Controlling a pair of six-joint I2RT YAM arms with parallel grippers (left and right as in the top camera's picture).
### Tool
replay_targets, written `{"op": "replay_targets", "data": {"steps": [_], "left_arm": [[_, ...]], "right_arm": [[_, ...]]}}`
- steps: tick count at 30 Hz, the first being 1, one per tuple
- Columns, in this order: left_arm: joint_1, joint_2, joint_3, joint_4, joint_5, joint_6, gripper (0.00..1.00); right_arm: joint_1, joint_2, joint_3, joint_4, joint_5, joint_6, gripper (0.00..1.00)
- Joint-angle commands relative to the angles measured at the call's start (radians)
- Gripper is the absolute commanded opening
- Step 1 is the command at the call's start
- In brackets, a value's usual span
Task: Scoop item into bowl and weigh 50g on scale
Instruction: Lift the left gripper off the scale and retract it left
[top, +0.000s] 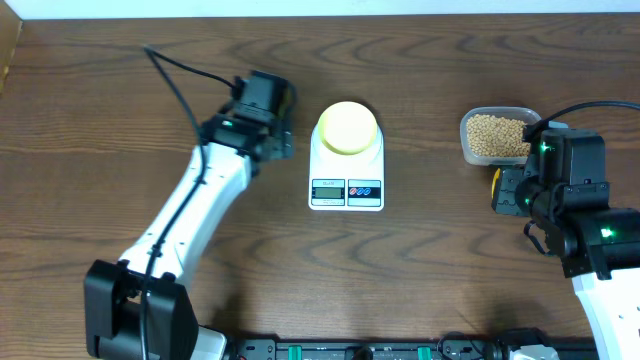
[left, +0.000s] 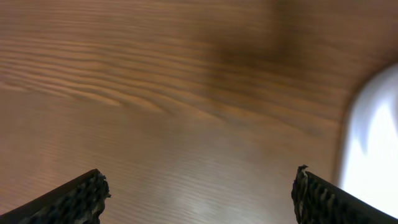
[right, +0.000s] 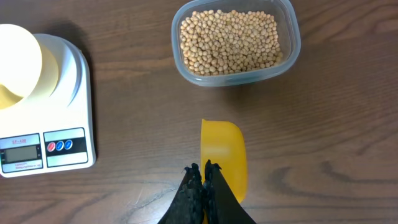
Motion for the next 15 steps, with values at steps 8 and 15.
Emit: {"op": "replay_targets", "data": {"steps": [8, 15], "left_arm": [[0.216, -0.016, -0.005, 0.016, 0.156, 0.059, 0.91], [0.248, -0.016, -0.005, 0.016, 0.156, 0.059, 0.98]], "right_arm": [[-0.007, 0.0, 0.016, -0.013, -0.05, 0.013, 0.01], [-0.007, 0.0, 0.016, -0.014, -0.082, 0.014, 0.01]]}}
